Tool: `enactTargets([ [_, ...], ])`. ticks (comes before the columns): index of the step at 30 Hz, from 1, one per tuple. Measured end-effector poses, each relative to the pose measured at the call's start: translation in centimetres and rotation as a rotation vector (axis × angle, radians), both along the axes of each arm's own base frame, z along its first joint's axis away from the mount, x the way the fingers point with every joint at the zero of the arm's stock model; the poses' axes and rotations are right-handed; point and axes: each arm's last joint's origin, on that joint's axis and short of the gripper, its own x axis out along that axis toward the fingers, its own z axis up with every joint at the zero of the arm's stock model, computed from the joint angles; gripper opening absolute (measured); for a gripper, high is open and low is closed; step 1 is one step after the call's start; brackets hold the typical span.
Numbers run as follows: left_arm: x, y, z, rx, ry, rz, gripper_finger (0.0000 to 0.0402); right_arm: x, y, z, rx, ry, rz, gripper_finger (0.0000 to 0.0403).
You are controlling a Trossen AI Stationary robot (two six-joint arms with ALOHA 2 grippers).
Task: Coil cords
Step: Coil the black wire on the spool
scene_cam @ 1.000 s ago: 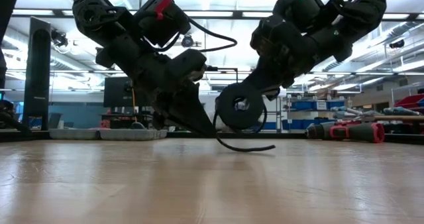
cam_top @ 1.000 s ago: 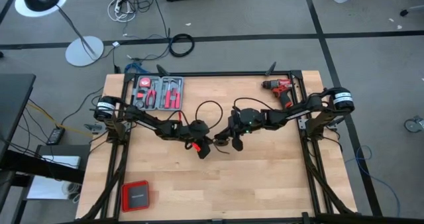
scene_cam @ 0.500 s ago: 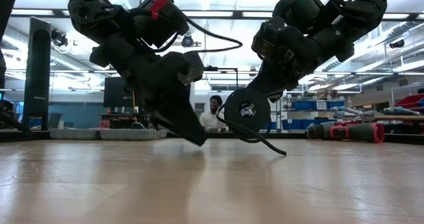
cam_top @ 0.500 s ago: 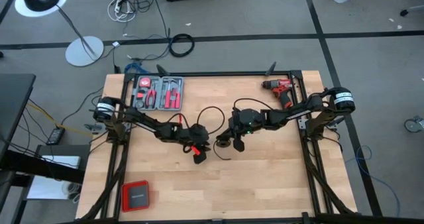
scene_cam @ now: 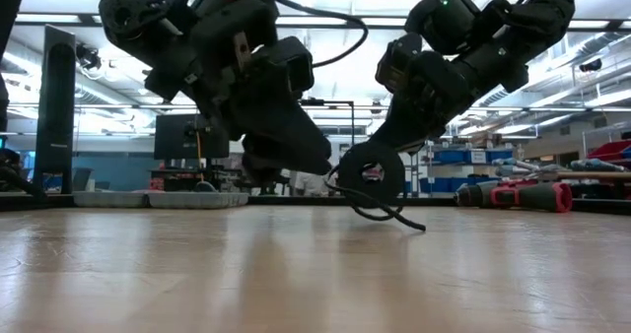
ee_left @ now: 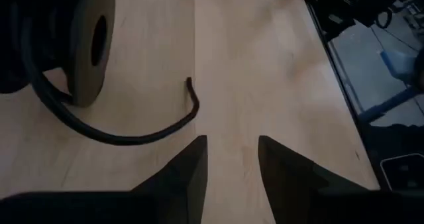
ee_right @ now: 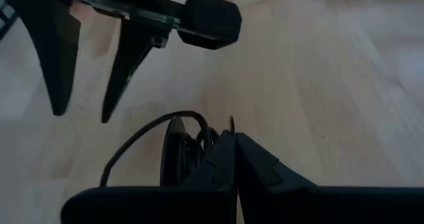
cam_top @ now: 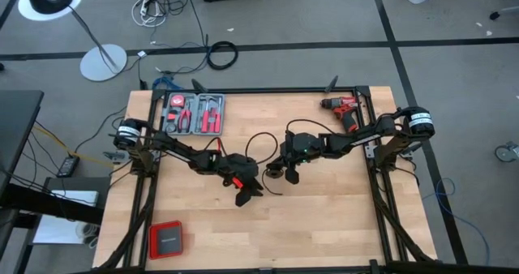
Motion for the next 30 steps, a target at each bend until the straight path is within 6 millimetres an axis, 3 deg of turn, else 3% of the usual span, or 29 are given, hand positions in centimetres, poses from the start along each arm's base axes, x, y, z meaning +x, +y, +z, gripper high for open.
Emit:
enactTargets([
  [16,0.0,0.8,-0.4,0.134,0.024,0.207,0.0136,0.1,-0.1,0.1,-0.029,-0.017,-0.013,0.0000],
  [30,0.2,1.3,-0.1,0.180,-0.010,0.245,0.0136,0.4,0.5,0.6,0.005,-0.078,-0.007,0.0000],
])
